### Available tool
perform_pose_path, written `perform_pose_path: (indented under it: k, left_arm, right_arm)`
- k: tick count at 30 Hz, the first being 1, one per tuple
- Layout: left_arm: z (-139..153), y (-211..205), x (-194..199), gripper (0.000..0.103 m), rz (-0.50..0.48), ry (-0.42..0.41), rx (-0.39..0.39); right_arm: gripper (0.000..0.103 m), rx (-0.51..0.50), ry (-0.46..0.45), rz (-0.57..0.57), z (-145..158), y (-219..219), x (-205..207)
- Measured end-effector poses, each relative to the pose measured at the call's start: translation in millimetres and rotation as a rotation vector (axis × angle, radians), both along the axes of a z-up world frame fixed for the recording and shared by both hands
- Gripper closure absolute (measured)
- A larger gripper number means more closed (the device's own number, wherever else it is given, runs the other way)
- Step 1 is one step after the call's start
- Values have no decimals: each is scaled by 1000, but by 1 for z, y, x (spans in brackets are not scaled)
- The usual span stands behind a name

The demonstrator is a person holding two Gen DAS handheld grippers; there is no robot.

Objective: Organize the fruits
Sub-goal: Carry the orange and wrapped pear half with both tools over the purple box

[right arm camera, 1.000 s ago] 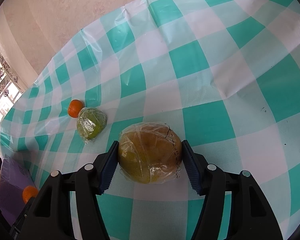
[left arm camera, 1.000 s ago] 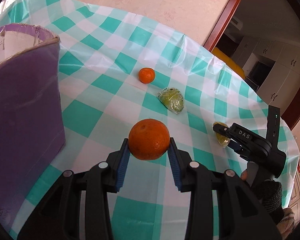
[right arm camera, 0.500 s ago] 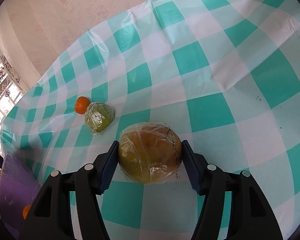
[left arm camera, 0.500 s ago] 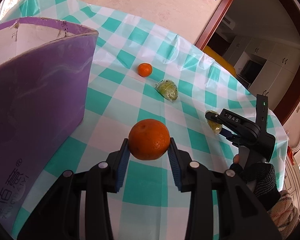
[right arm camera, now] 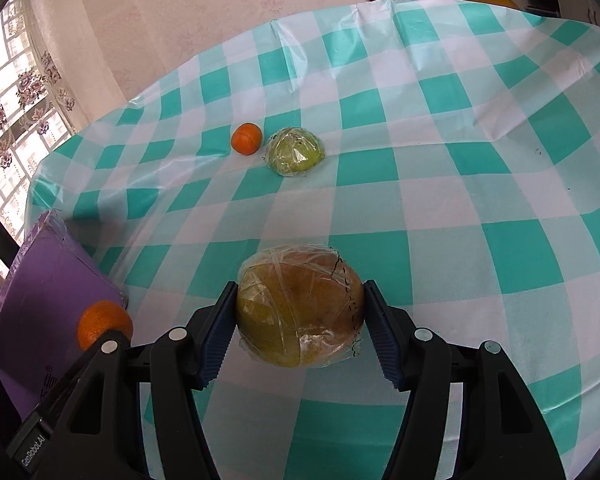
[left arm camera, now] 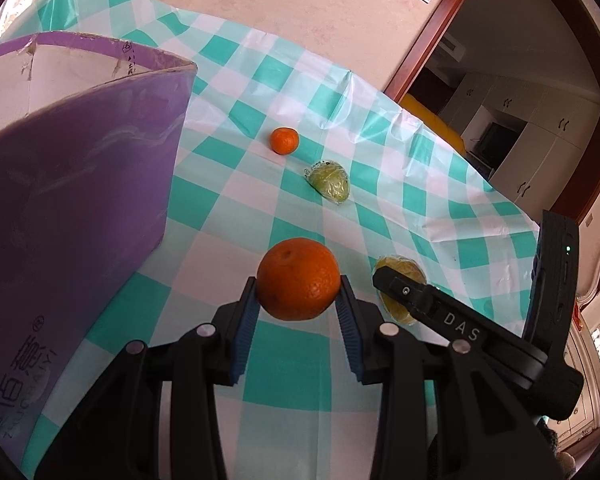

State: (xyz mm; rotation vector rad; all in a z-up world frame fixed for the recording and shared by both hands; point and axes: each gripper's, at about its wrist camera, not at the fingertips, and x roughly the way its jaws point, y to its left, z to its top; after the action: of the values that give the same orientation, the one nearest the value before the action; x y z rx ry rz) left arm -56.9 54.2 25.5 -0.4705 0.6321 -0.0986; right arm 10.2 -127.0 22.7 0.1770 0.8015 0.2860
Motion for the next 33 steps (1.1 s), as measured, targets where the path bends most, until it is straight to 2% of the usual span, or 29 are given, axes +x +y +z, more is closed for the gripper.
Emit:
perform_pose_path:
  k: [8, 13, 18, 24, 28, 33]
  left_arm:
    - [9, -1, -19, 64, 20, -56, 36]
    - [27, -11, -42, 64, 4, -123, 112]
    - [60, -21, -74, 64, 7, -247, 217]
    - [94, -12, -115, 64, 43, -360, 281]
    - [113, 7, -139, 64, 90, -386, 307]
    - [126, 37, -164, 64, 165, -389, 338]
  right_arm:
    - [43, 13, -10, 28, 1, 0, -36]
    - [43, 63, -39, 33, 5, -9, -52]
    - [43, 141, -60, 41, 11, -19, -64]
    - [43, 216, -157, 89, 42, -11, -87]
    - [43, 228, -224, 143, 67, 5, -103]
    - [43, 207, -262, 226, 84, 36, -118]
